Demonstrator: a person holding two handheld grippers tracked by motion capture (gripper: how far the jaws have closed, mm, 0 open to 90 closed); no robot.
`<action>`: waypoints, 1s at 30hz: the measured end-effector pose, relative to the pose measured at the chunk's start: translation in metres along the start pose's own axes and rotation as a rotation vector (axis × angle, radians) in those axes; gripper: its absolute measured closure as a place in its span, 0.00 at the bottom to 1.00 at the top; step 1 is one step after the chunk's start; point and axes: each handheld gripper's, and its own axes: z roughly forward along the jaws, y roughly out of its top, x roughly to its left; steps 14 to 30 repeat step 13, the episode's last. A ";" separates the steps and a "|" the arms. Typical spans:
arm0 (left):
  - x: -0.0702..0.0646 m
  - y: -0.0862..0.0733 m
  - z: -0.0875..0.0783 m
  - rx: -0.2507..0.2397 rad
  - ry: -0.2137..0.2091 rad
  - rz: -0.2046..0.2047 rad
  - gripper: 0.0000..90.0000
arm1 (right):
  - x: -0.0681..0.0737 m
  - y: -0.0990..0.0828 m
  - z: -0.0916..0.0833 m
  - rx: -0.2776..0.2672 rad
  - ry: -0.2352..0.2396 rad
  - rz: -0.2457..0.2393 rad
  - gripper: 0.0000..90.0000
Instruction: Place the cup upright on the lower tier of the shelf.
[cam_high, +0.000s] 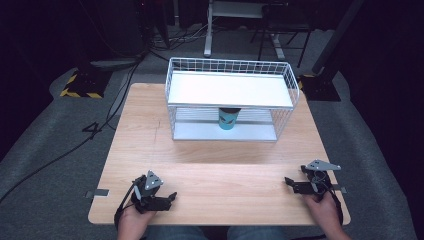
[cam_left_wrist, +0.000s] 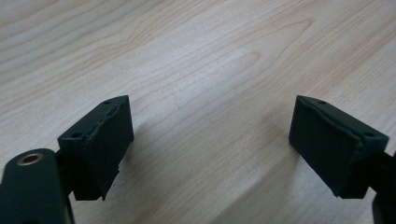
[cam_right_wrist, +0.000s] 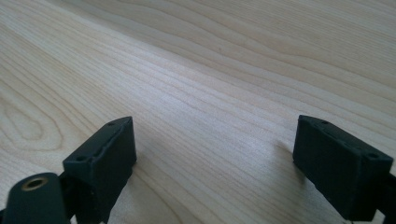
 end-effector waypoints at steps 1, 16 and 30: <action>0.000 0.000 0.000 0.000 0.000 0.000 0.15 | 0.000 0.000 0.000 0.000 0.000 0.000 0.15; 0.002 0.003 0.003 0.009 0.006 -0.011 0.11 | 0.000 0.000 0.000 0.000 0.000 0.000 0.15; 0.002 0.003 0.003 0.009 0.006 -0.011 0.11 | 0.000 0.000 0.000 0.000 0.000 0.000 0.15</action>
